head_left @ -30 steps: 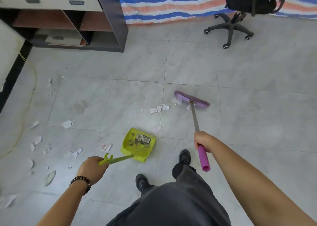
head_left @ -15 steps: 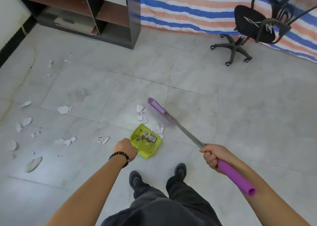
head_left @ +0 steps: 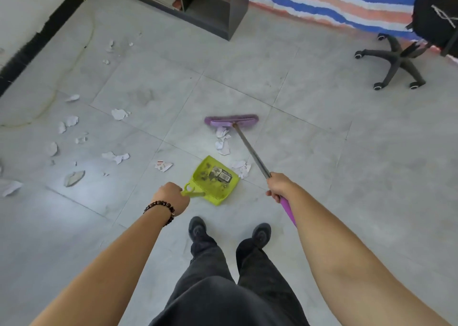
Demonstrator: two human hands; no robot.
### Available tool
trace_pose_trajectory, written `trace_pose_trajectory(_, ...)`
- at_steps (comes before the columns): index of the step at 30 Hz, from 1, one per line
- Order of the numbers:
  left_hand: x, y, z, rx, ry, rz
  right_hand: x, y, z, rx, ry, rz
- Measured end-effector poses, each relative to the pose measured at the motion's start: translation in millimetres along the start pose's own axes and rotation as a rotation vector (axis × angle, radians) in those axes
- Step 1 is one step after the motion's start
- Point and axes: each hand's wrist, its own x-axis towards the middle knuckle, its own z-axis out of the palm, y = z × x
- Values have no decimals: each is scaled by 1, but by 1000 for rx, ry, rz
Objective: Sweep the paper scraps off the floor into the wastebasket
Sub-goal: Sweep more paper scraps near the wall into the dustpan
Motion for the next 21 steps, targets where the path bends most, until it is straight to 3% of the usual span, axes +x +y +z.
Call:
trace_pose_trajectory(4,-1,6,2,-38,25,-8,-12,79,-14,-274,-3,23)
trace_pose_trajectory(10,2,14,-2,-38,22,-23,-59,152,-36,-36,28,157)
trace_pose_trajectory(15,-6,10,2,9,57,1,-82,147,-32,149,10,98)
trace_pose_trajectory(21,-8,14,2,68,113,16,-47,84,-13,254,-12,93)
